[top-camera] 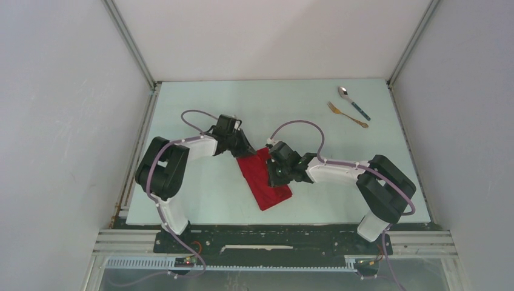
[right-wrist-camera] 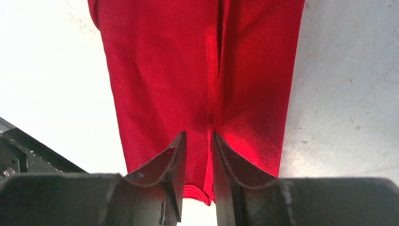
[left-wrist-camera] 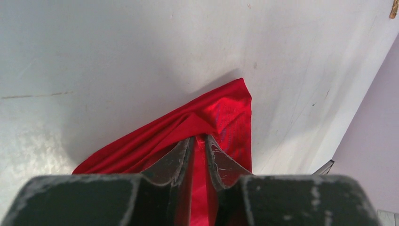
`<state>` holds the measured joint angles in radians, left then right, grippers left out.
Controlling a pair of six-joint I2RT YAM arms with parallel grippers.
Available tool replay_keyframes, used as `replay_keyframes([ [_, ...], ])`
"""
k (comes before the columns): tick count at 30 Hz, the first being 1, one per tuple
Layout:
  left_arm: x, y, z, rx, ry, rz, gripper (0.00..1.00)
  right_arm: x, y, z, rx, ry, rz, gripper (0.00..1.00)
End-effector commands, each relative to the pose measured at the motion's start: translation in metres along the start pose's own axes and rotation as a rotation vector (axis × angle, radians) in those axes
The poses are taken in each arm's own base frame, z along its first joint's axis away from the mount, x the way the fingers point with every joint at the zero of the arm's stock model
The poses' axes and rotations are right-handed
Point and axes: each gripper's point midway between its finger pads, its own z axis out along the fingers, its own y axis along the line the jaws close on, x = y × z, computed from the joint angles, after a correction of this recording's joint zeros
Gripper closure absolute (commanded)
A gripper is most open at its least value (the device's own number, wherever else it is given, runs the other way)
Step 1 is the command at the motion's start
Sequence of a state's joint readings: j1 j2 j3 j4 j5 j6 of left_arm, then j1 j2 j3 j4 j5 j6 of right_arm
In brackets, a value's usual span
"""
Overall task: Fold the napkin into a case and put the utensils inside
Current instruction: Fold the lower triangle-folded napkin at the center of the board, then move the 2/3-rectangle-folded napkin to the center of the board.
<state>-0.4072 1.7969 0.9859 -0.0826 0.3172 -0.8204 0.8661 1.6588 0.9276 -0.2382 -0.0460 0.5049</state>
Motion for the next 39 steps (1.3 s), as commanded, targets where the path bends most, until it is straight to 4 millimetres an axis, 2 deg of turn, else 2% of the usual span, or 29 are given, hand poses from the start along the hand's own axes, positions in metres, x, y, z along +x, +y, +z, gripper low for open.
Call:
replay_keyframes([
  [1, -0.011, -0.015, 0.006, 0.061, -0.012, -0.007, 0.81, -0.009, 0.009, -0.007, -0.036, -0.036, 0.015, 0.65],
  [6, -0.014, -0.012, 0.014, 0.044, -0.018, -0.007, 0.83, -0.003, 0.011, -0.007, -0.073, -0.022, 0.05, 0.65],
  [11, -0.013, -0.007, 0.017, 0.029, -0.011, -0.005, 0.83, 0.011, -0.002, -0.004, -0.07, -0.002, 0.092, 0.65],
  [16, -0.015, -0.014, 0.0, 0.007, -0.038, 0.055, 0.78, 0.016, -0.008, -0.004, -0.068, 0.005, 0.105, 0.68],
  [24, -0.014, -0.039, -0.029, 0.042, -0.053, 0.105, 0.67, 0.007, -0.005, -0.021, -0.125, 0.001, 0.13, 0.66],
  [29, -0.003, -0.037, -0.042, 0.035, -0.053, 0.126, 0.57, 0.012, -0.003, -0.013, -0.156, 0.024, 0.146, 0.65],
  [39, 0.012, -0.03, -0.064, 0.038, -0.05, 0.14, 0.55, 0.022, 0.001, -0.001, -0.184, 0.052, 0.166, 0.71],
])
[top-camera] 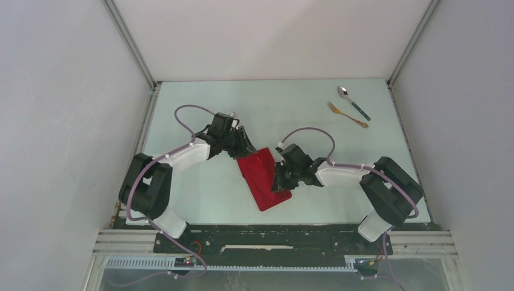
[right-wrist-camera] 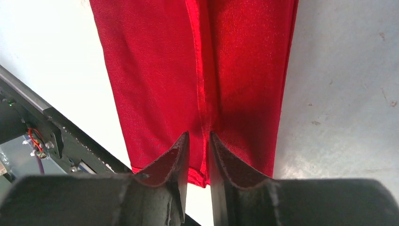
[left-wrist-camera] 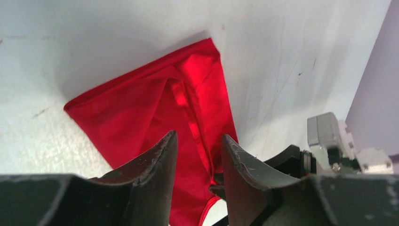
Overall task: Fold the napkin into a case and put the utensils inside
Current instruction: Move the 2/3-rectangle-folded napkin to the center of the board.
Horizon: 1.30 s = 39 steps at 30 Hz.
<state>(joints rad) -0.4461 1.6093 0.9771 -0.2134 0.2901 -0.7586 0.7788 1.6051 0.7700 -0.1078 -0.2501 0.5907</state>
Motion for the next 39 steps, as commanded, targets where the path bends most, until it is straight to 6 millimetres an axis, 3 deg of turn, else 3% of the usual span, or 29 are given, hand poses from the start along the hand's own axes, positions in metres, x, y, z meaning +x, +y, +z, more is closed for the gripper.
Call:
replay_keyframes([
  [1, 0.004, -0.004, -0.02, 0.014, -0.022, 0.037, 0.54, 0.001, 0.008, 0.006, -0.045, 0.001, 0.014, 0.72],
  [7, 0.034, -0.01, -0.034, 0.038, 0.021, 0.076, 0.5, 0.001, 0.015, -0.004, -0.069, -0.004, 0.027, 0.71],
  [11, 0.078, -0.021, -0.034, 0.065, 0.102, 0.117, 0.49, -0.011, 0.024, -0.038, -0.099, -0.052, 0.025, 0.55],
  [13, 0.095, -0.027, -0.031, 0.078, 0.128, 0.131, 0.49, -0.014, 0.021, -0.053, -0.118, -0.055, 0.028, 0.45],
  [18, 0.129, -0.032, -0.016, 0.083, 0.188, 0.142, 0.56, -0.013, -0.009, -0.067, -0.174, -0.029, 0.092, 0.36],
  [25, 0.159, -0.024, -0.014, 0.066, 0.232, 0.157, 0.65, -0.001, -0.028, -0.05, -0.298, 0.07, 0.18, 0.39],
  [30, 0.173, -0.002, -0.015, 0.028, 0.252, 0.145, 0.67, 0.003, -0.036, -0.039, -0.328, 0.081, 0.219, 0.46],
  [39, 0.179, 0.033, -0.022, -0.076, 0.234, 0.169, 0.67, 0.013, -0.036, -0.029, -0.352, 0.099, 0.256, 0.63],
])
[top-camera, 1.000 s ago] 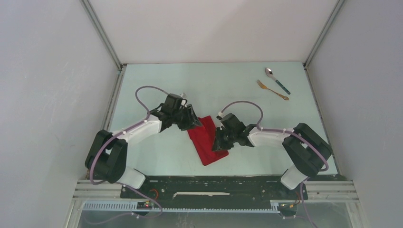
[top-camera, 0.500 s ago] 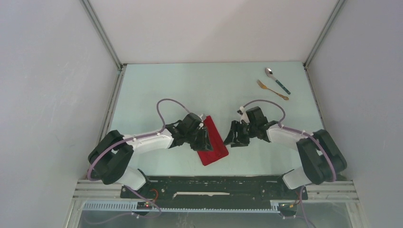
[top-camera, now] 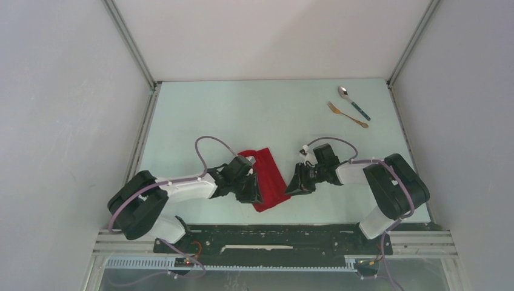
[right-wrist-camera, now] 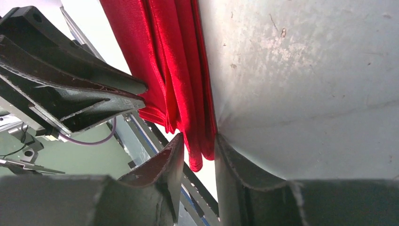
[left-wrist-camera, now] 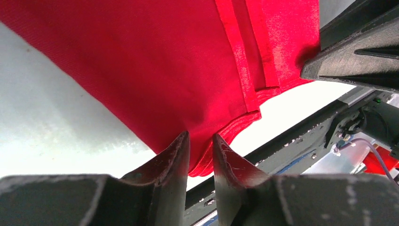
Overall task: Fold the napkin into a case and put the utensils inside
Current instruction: Move the 2/3-rectangle-folded napkin to the center of the board.
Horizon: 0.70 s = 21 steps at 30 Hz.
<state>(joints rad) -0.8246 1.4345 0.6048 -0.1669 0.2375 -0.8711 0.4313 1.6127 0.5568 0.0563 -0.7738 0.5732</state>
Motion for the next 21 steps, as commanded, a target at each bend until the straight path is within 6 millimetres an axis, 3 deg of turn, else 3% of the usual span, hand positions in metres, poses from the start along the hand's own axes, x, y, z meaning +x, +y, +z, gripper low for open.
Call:
replay_keyframes([
  [1, -0.002, 0.009, -0.009, -0.04, -0.046, 0.025, 0.67, -0.002, 0.005, 0.005, -0.041, -0.011, -0.01, 0.65],
  [5, -0.009, -0.003, -0.023, -0.006, -0.076, 0.057, 0.61, 0.007, 0.009, 0.013, -0.042, 0.0, -0.002, 0.75],
  [9, -0.024, -0.015, -0.05, 0.013, -0.167, 0.108, 0.47, 0.022, 0.022, 0.023, -0.059, -0.034, 0.078, 0.86],
  [13, -0.033, -0.019, -0.077, 0.028, -0.266, 0.15, 0.33, 0.046, 0.049, 0.037, -0.116, -0.086, 0.151, 0.92],
  [14, -0.034, -0.019, -0.081, 0.023, -0.284, 0.166, 0.31, 0.05, 0.059, 0.04, -0.132, -0.093, 0.149, 0.88],
  [17, -0.031, -0.016, -0.084, -0.041, -0.311, 0.217, 0.26, 0.051, 0.073, 0.04, -0.157, -0.115, 0.14, 0.61],
  [21, -0.015, -0.029, -0.074, -0.141, -0.255, 0.291, 0.25, 0.035, 0.032, 0.011, 0.001, -0.18, 0.155, 0.43],
])
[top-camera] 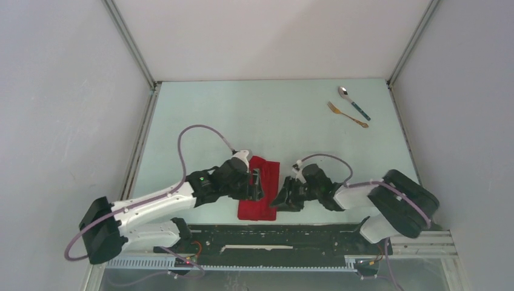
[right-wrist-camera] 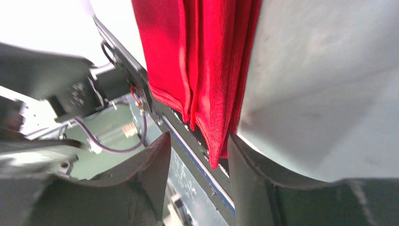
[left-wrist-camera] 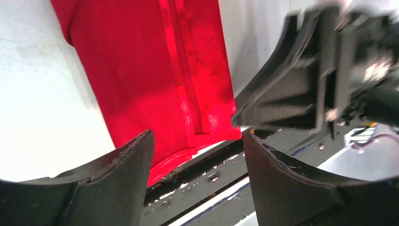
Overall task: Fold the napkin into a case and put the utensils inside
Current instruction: Move the 2/3-rectangle-folded napkin to the center of the board, then pick up the 2/3-rectangle-folded napkin from the center of the board.
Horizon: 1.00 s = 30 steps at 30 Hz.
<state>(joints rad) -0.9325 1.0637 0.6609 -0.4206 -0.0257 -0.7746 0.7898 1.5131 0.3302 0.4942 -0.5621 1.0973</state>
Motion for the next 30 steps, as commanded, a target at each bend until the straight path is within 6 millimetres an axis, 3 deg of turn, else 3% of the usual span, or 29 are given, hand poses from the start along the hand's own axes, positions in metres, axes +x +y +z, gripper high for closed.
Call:
replay_keyframes([
  [1, 0.009, -0.017, 0.002, -0.122, 0.035, 0.119, 0.25, -0.046, -0.022, -0.039, 0.122, -0.203, 0.006, 0.39],
  [4, 0.03, -0.044, 0.014, -0.144, 0.123, 0.153, 0.28, -0.06, -0.044, -0.077, 0.251, -0.293, -0.014, 0.31],
  [6, 0.045, -0.058, 0.023, -0.183, 0.184, 0.191, 0.29, -0.07, -0.047, -0.097, 0.267, -0.357, -0.038, 0.28],
  [9, 0.064, -0.068, 0.039, -0.271, 0.257, 0.25, 0.3, -0.08, -0.055, -0.114, 0.284, -0.401, -0.043, 0.26],
  [16, 0.076, -0.07, 0.058, -0.372, 0.306, 0.269, 0.35, -0.077, -0.064, -0.118, 0.279, -0.385, -0.025, 0.29],
  [20, 0.082, -0.063, 0.069, -0.422, 0.327, 0.281, 0.46, -0.076, -0.064, -0.12, 0.274, -0.388, -0.033, 0.3],
  [30, 0.083, -0.049, 0.071, -0.505, 0.335, 0.299, 0.48, -0.076, -0.064, -0.125, 0.278, -0.398, -0.06, 0.29],
])
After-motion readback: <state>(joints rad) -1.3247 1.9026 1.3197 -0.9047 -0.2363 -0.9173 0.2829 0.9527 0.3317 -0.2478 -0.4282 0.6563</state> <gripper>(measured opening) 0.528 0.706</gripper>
